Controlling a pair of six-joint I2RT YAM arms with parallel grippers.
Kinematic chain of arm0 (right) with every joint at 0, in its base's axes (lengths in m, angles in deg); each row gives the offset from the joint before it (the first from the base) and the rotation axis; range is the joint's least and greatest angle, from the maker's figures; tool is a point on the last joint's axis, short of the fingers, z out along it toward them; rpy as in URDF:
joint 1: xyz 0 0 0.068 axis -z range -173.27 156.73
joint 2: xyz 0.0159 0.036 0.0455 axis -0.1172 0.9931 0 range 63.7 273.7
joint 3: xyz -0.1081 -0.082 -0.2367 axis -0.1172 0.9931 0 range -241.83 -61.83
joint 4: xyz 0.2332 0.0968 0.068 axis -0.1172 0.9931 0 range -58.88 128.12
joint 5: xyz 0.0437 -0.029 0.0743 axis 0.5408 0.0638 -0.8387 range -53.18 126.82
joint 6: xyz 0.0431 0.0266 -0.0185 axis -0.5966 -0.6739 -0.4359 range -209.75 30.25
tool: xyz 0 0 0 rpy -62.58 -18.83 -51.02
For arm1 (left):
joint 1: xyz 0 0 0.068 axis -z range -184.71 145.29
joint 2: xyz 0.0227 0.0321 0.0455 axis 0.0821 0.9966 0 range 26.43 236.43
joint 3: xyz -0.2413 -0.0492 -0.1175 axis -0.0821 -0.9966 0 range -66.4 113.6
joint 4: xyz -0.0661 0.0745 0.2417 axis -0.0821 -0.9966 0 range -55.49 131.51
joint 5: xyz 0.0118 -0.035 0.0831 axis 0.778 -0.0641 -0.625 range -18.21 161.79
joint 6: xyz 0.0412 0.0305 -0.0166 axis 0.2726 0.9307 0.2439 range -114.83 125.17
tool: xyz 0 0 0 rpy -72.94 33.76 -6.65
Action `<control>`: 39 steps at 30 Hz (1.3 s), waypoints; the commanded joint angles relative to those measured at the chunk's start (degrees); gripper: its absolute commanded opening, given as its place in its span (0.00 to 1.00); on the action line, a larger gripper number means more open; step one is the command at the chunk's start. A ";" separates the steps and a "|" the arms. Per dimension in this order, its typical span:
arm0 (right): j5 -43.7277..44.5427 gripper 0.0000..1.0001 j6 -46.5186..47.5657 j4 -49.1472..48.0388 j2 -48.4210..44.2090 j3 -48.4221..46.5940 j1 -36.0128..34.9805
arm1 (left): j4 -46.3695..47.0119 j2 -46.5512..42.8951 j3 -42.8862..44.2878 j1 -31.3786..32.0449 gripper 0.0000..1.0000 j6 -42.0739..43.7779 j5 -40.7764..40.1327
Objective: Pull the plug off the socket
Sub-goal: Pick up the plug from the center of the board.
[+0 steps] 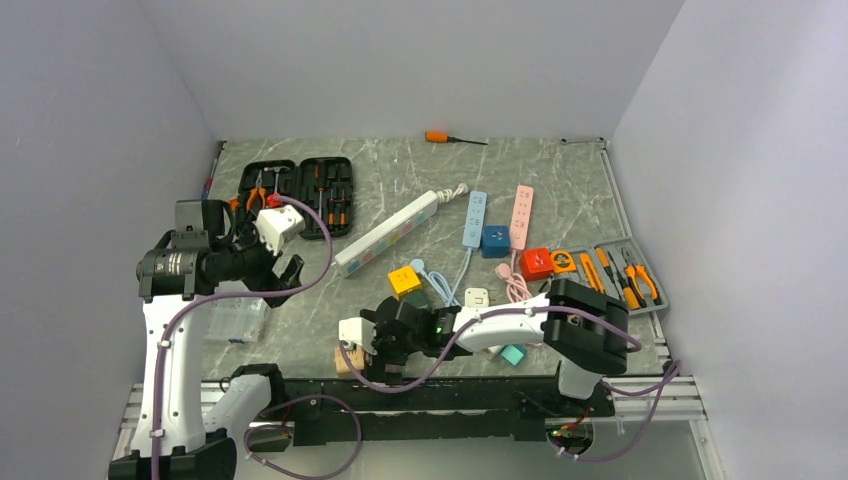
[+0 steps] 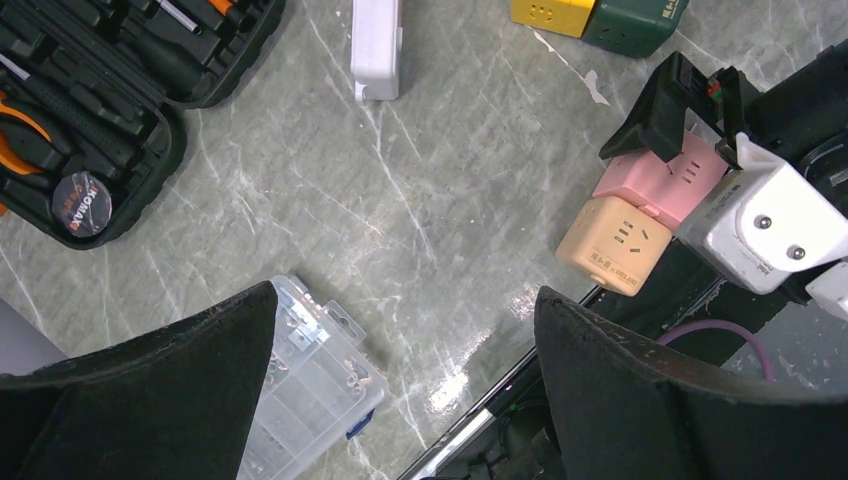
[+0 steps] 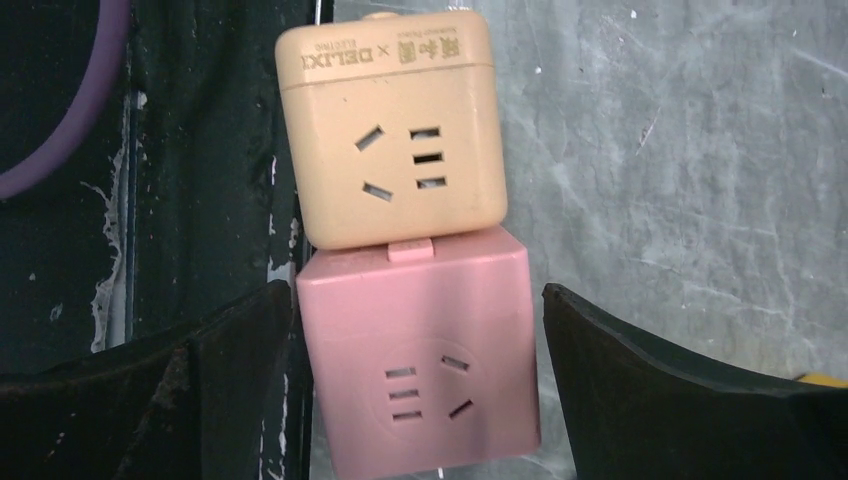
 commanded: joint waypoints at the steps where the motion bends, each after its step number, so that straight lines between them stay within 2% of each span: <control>1: 2.56 0.95 -0.46 -6.13 1.53 0.87 -1.02 | 0.53 -1.13 0.23 -0.30 0.99 1.31 1.52; 8: 4.70 0.76 -3.75 -8.38 3.89 3.25 -1.14 | 0.41 -1.55 -1.69 -0.35 0.99 3.98 2.22; 12: 5.98 0.59 -5.12 -9.58 3.78 4.29 -1.15 | 0.37 -1.37 -1.16 -0.40 0.99 3.64 2.38; 16: 6.43 0.32 -5.80 -8.56 3.47 3.38 -1.19 | 0.46 -1.29 -0.84 -0.38 0.99 2.95 3.12; 19: 6.72 0.00 -7.43 -6.00 3.00 1.87 -1.18 | 0.22 -1.57 -1.00 -0.36 0.99 2.90 3.76; 24: 4.47 0.00 -11.93 0.71 0.47 -1.59 -0.63 | 2.50 -4.54 -3.88 -0.36 0.99 5.07 4.25; 28: -0.23 0.00 -18.92 9.25 -2.44 -6.90 3.62 | 1.34 -8.13 -4.78 -0.35 1.00 10.99 10.59; 31: -3.61 0.00 -22.00 10.02 -5.84 -7.05 6.00 | 1.44 -10.33 -5.10 -0.36 0.99 14.00 14.16; 36: -3.40 0.00 -24.02 8.75 -13.29 -4.50 7.41 | 1.26 -12.90 -5.68 -0.32 0.99 18.69 19.41; 39: -7.05 0.00 -26.81 12.05 -15.43 -5.97 10.35 | 1.37 -14.95 -7.11 -0.33 0.99 22.97 22.52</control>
